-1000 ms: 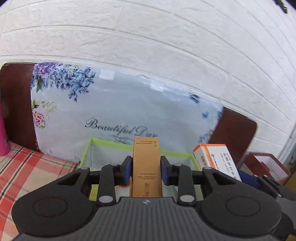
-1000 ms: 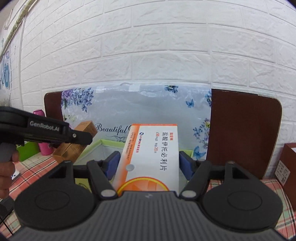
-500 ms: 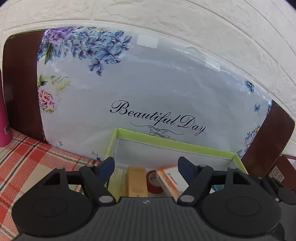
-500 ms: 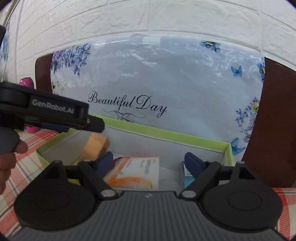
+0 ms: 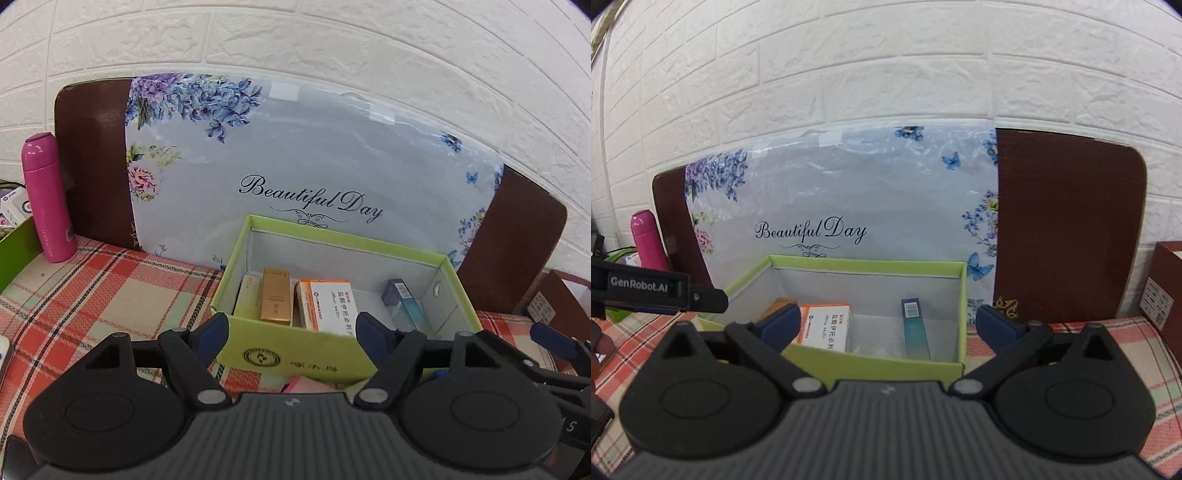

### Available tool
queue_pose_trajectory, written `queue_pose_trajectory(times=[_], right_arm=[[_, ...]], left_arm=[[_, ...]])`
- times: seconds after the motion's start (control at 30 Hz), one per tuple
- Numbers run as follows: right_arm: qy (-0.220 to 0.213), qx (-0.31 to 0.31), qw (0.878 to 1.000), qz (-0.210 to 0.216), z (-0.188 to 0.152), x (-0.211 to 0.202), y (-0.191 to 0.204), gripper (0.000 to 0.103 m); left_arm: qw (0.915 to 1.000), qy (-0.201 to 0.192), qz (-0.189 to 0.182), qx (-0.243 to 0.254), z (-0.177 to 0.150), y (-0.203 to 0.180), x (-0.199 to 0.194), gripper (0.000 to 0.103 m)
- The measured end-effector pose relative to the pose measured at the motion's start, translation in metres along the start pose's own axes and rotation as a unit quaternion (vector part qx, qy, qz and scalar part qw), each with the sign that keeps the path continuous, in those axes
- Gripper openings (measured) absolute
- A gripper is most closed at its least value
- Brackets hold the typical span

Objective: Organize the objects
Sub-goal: 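Grasp the steel wool with the left gripper while the right gripper grasps the tan box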

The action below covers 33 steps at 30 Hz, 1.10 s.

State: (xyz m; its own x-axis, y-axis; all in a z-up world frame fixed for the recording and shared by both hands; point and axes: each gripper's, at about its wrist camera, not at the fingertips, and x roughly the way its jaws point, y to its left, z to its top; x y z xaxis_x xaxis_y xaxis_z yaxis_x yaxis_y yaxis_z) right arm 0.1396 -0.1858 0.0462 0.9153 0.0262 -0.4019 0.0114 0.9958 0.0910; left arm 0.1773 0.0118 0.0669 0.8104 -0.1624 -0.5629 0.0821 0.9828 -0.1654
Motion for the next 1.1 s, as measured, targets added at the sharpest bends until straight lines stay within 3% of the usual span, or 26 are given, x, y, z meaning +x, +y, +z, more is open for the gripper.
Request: queue_pose_trajectory(times=[0.17, 0.6, 0.8, 0.93, 1.1], right_arm=[[0.001, 0.014, 1.000, -0.001, -0.015, -0.047, -0.006, 0.103], [0.013, 0.019, 1.000, -0.001, -0.060, -0.121, -0.007, 0.103], [0.057, 0.010, 0.998, -0.001, -0.099, -0.131, -0.005, 0.103], [0.089, -0.010, 0.996, 0.002, -0.128, -0.128, 0.007, 0.102], [0.093, -0.055, 0.994, 0.008, -0.134, -0.117, 0.030, 0.086]], left_arm=[[0.9997, 0.009, 0.011, 0.021, -0.027, -0.011, -0.022, 0.079], [0.9988, 0.048, 0.001, 0.002, -0.087, 0.005, -0.054, 0.079], [0.9959, 0.090, -0.010, -0.005, -0.122, 0.014, -0.051, 0.079], [0.9948, 0.095, -0.037, -0.002, -0.138, 0.014, -0.057, 0.078], [0.9948, 0.079, -0.064, 0.007, -0.139, 0.014, -0.068, 0.069]])
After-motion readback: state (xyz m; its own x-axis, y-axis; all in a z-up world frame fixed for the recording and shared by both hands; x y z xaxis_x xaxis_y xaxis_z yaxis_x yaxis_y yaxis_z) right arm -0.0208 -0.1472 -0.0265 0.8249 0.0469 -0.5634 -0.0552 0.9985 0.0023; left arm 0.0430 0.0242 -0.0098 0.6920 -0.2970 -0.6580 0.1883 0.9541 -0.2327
